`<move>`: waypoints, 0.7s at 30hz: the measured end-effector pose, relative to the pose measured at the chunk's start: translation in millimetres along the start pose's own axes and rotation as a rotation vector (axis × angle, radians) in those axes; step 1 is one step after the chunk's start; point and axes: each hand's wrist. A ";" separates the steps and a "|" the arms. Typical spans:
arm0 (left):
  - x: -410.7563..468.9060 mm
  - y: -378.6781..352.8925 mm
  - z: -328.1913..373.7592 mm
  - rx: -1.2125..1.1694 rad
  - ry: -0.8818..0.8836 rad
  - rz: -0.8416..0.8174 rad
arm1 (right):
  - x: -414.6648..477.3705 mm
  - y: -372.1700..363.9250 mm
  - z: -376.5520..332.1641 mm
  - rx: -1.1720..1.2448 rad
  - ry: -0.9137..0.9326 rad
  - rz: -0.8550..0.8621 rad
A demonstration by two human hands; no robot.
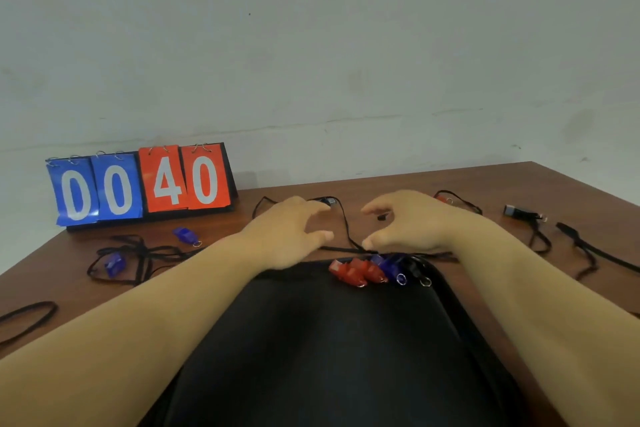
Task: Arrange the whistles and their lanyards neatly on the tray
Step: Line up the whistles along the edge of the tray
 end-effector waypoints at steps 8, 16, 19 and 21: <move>96.1 -47.3 -22.1 0.035 0.047 -0.028 | 64.2 11.3 114.5 -0.070 -0.182 0.306; 136.4 -104.6 -55.5 0.106 0.129 -0.046 | 90.2 -26.1 167.3 -0.172 -0.182 0.238; 134.6 -104.7 -53.6 0.137 0.073 0.111 | 91.1 -25.0 170.6 -0.141 -0.186 0.294; 133.0 -101.0 -48.3 0.139 0.062 0.144 | 89.1 -25.5 170.9 -0.077 -0.193 0.321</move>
Point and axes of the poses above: each hand's wrist, its own x-axis towards the middle knuckle, its own y-axis out of the back of the hand, z = x × y, and after that the axes turned 12 degrees about z, right-handed
